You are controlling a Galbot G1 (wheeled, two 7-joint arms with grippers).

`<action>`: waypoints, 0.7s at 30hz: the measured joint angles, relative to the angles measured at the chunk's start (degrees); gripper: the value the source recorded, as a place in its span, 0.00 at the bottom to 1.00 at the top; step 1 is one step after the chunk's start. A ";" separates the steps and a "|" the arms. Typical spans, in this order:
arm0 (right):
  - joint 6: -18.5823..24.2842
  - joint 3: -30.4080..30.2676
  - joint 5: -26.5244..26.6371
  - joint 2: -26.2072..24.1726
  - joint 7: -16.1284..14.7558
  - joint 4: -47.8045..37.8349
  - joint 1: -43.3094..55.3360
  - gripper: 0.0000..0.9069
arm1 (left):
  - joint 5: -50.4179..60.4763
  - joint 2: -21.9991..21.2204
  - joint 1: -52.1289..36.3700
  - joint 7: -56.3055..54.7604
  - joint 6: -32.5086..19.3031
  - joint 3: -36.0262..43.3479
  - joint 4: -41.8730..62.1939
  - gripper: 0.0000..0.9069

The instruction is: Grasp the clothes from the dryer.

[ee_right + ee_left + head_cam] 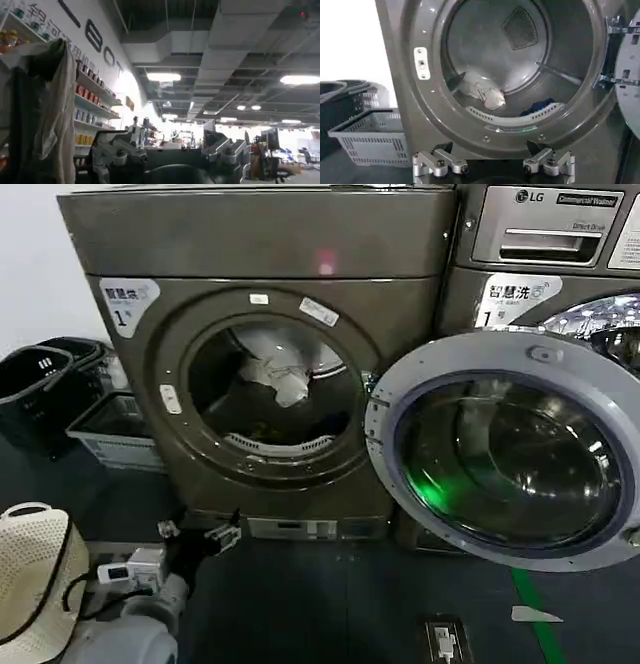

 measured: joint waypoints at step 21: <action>0.08 -0.39 -0.05 0.62 -0.08 0.12 0.29 1.00 | 0.16 0.26 0.12 -0.56 0.00 0.02 0.36 1.00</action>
